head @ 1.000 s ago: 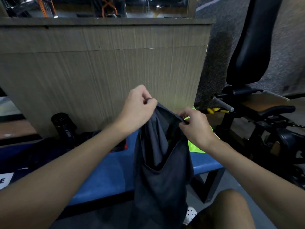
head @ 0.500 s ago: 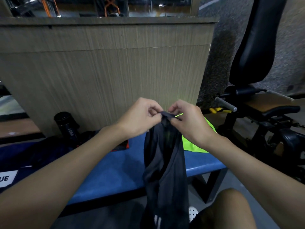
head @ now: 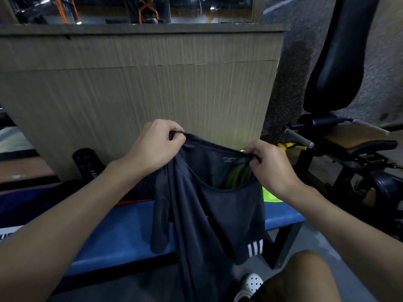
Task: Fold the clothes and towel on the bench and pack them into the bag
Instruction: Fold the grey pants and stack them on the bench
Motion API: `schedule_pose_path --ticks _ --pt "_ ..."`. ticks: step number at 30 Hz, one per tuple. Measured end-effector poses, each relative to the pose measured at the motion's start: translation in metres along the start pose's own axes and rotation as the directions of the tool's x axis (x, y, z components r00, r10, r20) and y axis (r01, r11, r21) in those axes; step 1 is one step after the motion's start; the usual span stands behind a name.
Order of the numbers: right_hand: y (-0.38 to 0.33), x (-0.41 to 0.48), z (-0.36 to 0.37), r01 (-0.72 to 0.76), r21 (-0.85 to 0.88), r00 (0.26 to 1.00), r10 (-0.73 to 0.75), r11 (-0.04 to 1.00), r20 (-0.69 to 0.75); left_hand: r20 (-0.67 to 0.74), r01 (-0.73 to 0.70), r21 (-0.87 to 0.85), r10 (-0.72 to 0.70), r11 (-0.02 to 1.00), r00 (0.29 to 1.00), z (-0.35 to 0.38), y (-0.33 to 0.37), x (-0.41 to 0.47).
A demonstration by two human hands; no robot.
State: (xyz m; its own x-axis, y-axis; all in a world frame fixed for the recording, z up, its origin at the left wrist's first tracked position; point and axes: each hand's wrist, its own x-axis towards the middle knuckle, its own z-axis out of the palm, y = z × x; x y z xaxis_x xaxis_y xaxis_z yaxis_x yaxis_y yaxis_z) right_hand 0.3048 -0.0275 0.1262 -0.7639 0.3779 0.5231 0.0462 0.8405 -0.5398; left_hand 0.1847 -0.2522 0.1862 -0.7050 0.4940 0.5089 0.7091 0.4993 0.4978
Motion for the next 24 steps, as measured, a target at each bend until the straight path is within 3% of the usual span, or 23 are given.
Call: schedule_pose_path --ticks 4,10,16,21,24 --pt "0.015 0.004 0.001 -0.058 -0.019 0.998 0.059 0.998 0.033 0.028 -0.032 -0.004 0.032 0.999 0.999 -0.002 -0.010 -0.002" --pt "0.021 0.007 -0.003 -0.115 0.013 0.993 0.115 0.993 0.000 -0.210 0.134 -0.053 -0.143 0.990 0.967 0.001 -0.027 -0.001" --pt "0.009 0.018 -0.007 -0.181 0.394 0.984 0.168 0.901 0.066 -0.051 0.141 -0.251 -0.158 0.958 0.986 0.003 -0.032 -0.008" --pt "0.005 0.021 -0.002 -0.168 0.384 0.986 0.146 0.908 0.085 0.083 0.151 -0.183 -0.138 0.971 0.987 0.003 -0.035 -0.009" --pt "0.006 0.020 -0.003 -0.143 0.295 0.987 0.115 0.945 0.111 -0.020 0.077 -0.105 -0.079 0.992 0.997 0.001 -0.042 -0.010"
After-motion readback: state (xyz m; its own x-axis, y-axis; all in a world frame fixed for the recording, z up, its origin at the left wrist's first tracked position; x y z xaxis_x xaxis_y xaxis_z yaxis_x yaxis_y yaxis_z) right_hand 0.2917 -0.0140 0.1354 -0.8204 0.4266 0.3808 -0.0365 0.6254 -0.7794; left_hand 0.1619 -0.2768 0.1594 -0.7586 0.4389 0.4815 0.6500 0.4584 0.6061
